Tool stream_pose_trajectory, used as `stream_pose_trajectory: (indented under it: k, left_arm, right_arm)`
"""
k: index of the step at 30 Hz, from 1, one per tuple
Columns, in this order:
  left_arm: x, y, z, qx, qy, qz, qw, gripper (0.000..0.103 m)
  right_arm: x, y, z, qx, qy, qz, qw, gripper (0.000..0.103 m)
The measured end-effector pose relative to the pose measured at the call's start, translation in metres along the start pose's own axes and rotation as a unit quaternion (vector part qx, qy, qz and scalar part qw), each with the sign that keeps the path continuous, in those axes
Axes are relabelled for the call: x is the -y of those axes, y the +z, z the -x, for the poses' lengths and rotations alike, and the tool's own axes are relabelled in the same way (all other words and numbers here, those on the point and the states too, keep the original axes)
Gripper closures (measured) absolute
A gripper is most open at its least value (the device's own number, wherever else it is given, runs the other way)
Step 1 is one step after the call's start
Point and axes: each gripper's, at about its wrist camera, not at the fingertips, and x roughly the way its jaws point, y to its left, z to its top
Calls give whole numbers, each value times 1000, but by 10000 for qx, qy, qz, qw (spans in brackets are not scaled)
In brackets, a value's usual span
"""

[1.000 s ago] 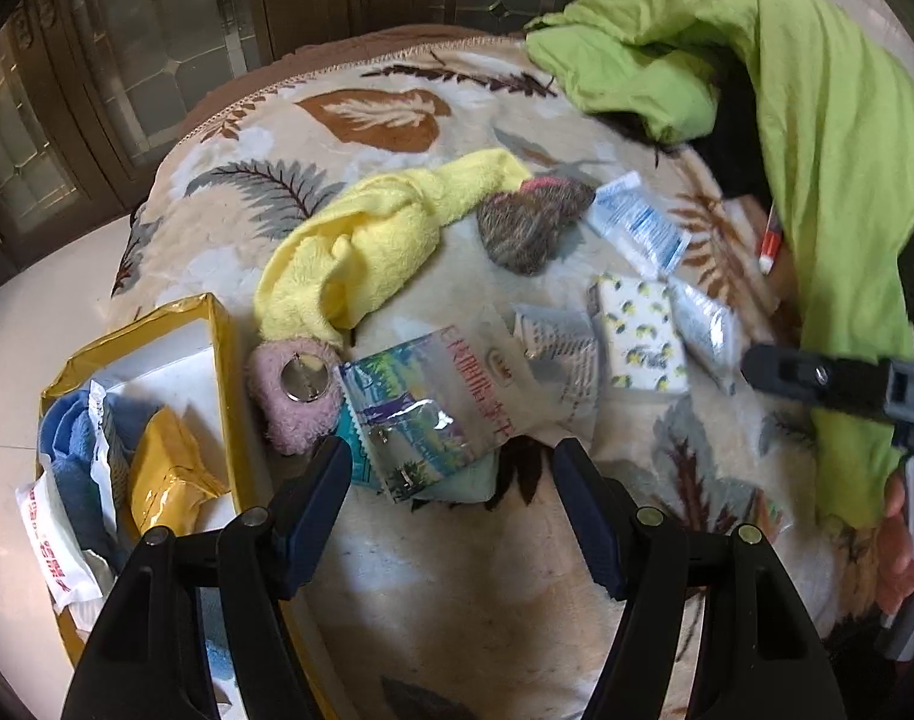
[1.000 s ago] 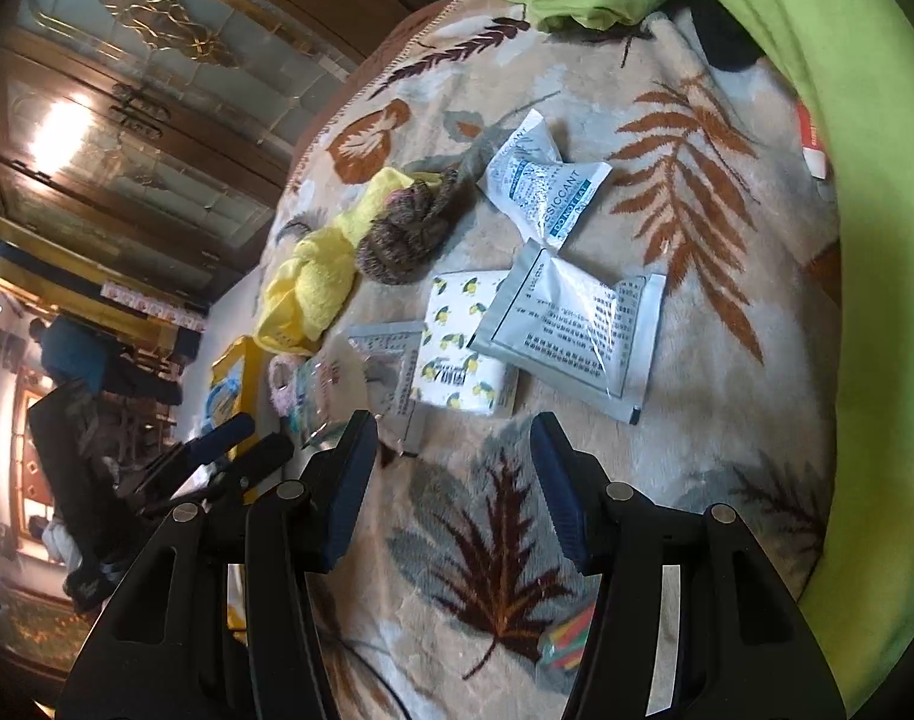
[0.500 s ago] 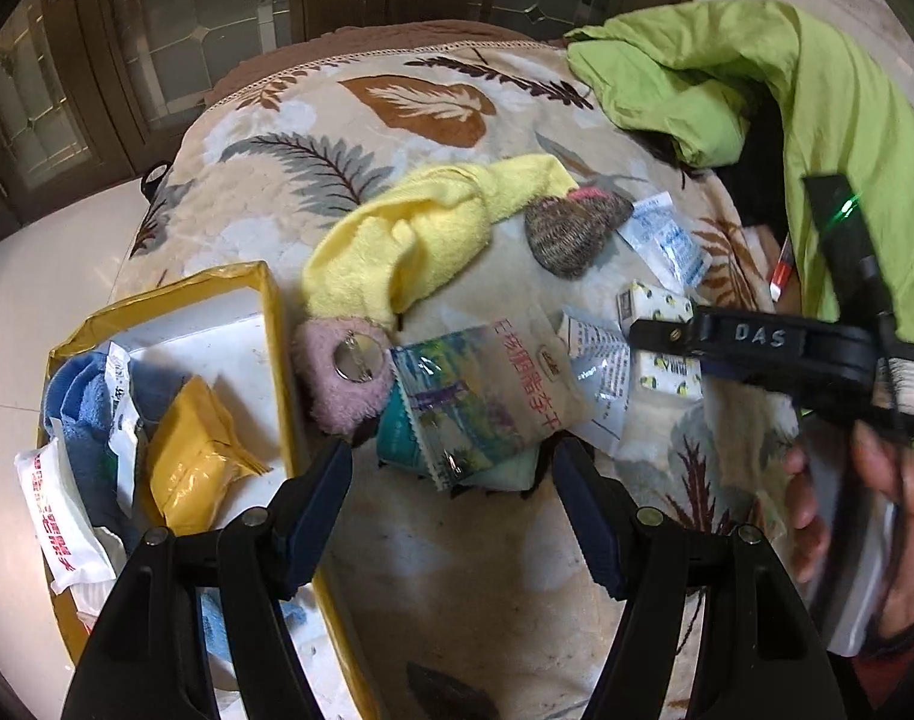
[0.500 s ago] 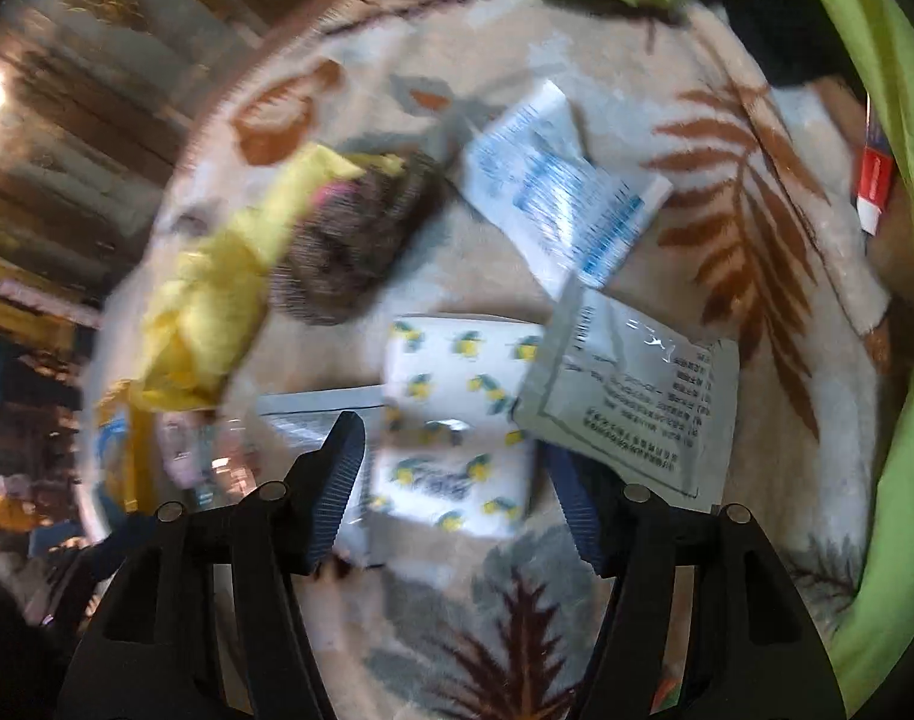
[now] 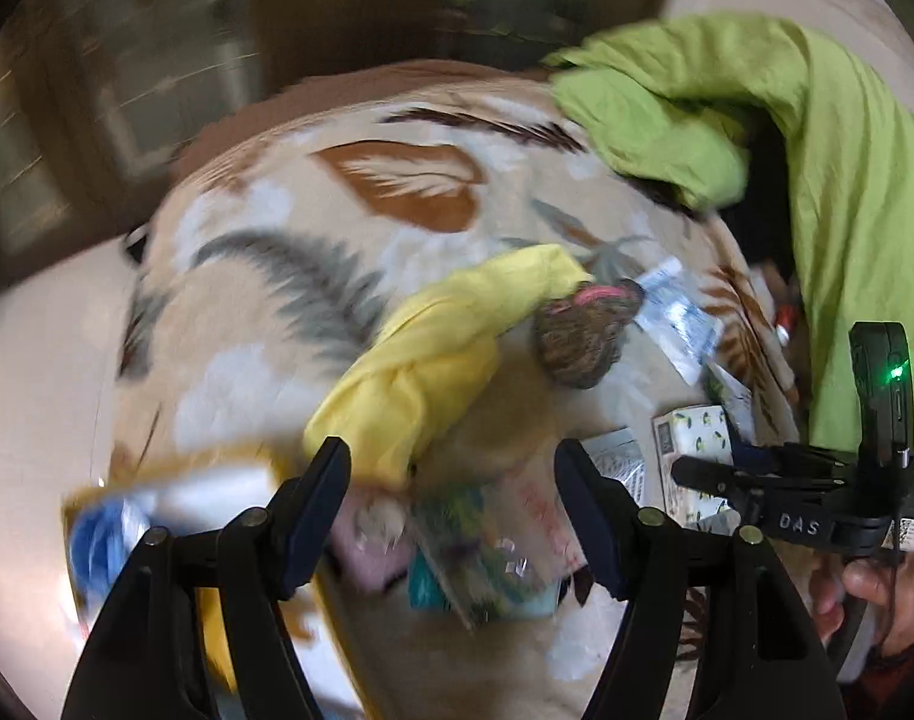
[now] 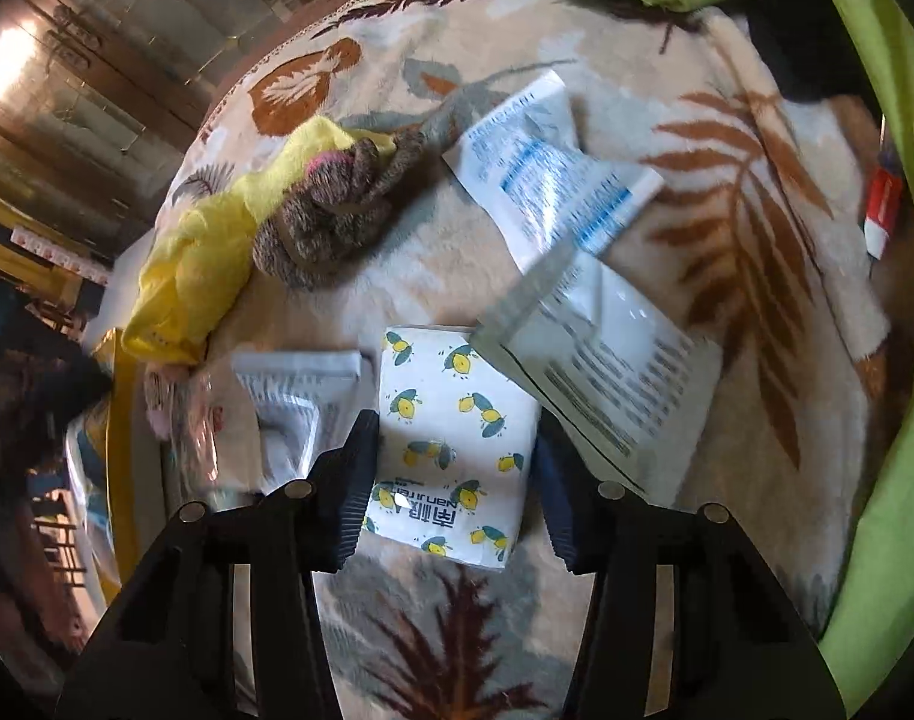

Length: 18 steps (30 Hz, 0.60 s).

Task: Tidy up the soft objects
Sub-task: 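Grasp the yellow towel with the left tool while the right tool grasps the lemon-print tissue pack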

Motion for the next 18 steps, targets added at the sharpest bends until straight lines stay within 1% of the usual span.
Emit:
stream_pose_trajectory:
  k: [4,7,9,11,12,13,14,15,18]
  left_arm:
    - [4,22,-30,-315,64,-500,9982,30]
    - [7,33,-54,-557,251,-755,9953,30]
    - [6,35,-71,-712,410,-790,9935,30]
    - [3,34,-87,-883,485,-668,9927,32]
    - [2,33,-90,-858,500,-568,9934,46]
    - [0,32,-90,-779,544,-456,9944,55]
    - [-2,31,-89,-724,581,-375,9950,60]
    - [-4,30,-86,-686,534,-270,9958,64]
    - [-9,25,-75,-564,414,-41,9975,67]
  right_arm:
    - [5,-2,0,-90,162,-24,9998,54]
    - [8,0,-1,-159,249,-92,9995,54]
    - [8,1,-2,-189,282,-82,9994,54]
    - [8,0,-2,-209,288,-24,9994,54]
    - [8,0,-2,-210,290,11,9994,54]
    - [8,0,-3,-207,306,28,9993,54]
    - [9,1,-3,-202,329,29,9993,54]
    - [9,2,-4,-193,354,22,9992,54]
    - [9,2,-2,-128,405,-16,9991,54]
